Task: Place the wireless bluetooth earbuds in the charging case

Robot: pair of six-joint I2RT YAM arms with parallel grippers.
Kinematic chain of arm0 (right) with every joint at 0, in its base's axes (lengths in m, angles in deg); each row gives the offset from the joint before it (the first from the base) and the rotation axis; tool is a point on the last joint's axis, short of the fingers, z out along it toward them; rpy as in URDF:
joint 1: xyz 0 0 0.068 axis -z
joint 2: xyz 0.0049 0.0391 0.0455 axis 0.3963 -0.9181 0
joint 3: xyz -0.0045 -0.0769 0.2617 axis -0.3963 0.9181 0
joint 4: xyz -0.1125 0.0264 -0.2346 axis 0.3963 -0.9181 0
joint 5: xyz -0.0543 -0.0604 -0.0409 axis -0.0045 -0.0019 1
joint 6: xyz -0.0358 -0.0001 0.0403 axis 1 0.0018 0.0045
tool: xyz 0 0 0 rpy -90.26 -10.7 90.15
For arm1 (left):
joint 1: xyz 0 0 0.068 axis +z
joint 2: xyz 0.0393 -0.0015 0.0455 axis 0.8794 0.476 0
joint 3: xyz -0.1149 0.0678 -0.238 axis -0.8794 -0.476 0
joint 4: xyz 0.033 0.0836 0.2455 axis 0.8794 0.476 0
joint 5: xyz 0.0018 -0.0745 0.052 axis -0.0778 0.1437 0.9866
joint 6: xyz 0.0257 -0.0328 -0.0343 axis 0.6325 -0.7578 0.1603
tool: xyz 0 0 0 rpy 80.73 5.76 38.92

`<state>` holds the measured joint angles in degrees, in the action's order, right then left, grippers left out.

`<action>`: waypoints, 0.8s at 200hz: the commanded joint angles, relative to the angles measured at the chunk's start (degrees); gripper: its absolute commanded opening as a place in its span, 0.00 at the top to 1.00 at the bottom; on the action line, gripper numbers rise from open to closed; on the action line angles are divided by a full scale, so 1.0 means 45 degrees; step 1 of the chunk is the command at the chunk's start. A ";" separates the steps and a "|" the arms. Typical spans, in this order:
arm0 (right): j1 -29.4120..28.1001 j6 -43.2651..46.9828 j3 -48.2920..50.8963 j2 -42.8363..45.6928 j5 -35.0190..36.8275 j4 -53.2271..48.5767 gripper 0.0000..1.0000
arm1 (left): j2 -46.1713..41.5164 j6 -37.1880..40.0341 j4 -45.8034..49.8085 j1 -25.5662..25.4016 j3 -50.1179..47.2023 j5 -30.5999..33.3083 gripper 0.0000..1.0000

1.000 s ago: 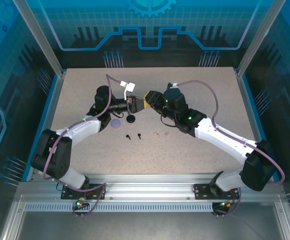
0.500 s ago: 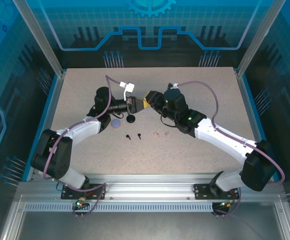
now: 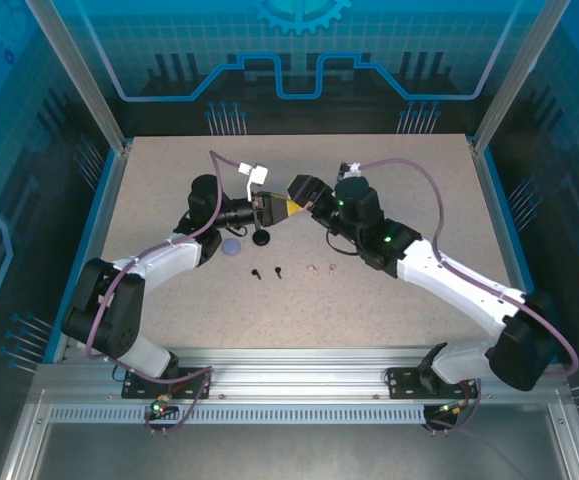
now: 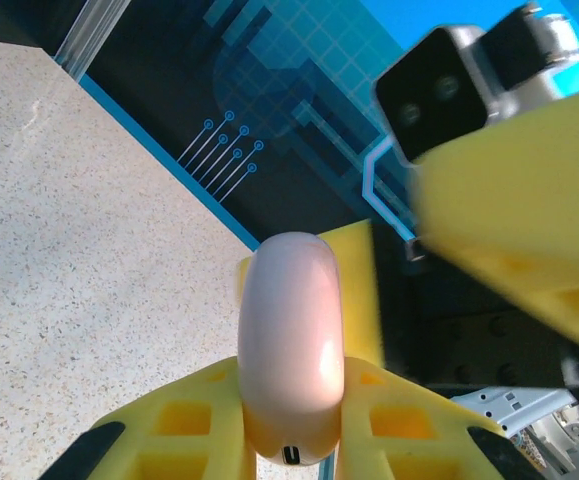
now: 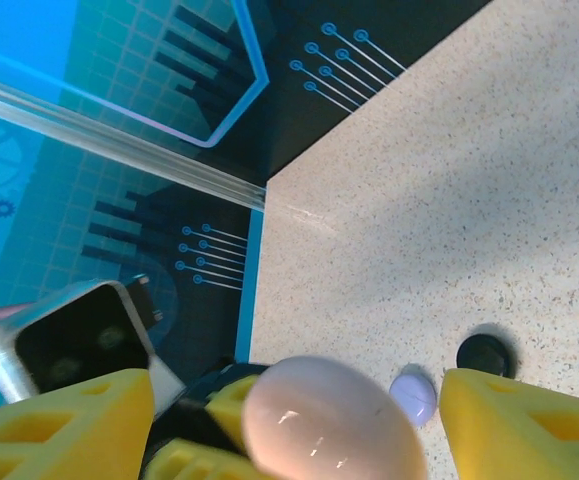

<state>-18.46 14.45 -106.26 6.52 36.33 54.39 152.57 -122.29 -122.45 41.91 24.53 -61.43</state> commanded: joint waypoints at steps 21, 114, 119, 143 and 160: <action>0.0879 0.4129 -0.0451 0.1434 -0.1299 -0.1511 0.24 | -0.0201 0.0274 -0.0054 0.0033 0.0080 -0.0203 1.00; 0.2346 1.0120 -0.1094 0.0928 -0.6057 -0.3323 0.28 | -0.0169 0.0363 0.0778 0.0034 0.0797 -0.1111 1.00; 0.2345 1.0103 -0.1065 0.0842 -0.6088 -0.3313 0.28 | -0.0171 0.0361 0.0800 0.0038 0.0813 -0.1136 1.00; 0.2340 0.9886 -0.0851 0.0526 -0.6169 -0.2911 0.30 | -0.0191 0.0315 0.0809 0.0013 0.0875 -0.1175 1.00; 0.2346 0.9762 -0.0834 0.0309 -0.6120 -0.2734 0.30 | -0.0227 0.0300 0.0853 0.0014 0.0901 -0.1237 1.00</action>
<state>-8.73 57.44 -110.43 9.34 10.62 40.95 152.57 -121.92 -119.08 41.91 26.58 -65.14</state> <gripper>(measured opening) 0.704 0.208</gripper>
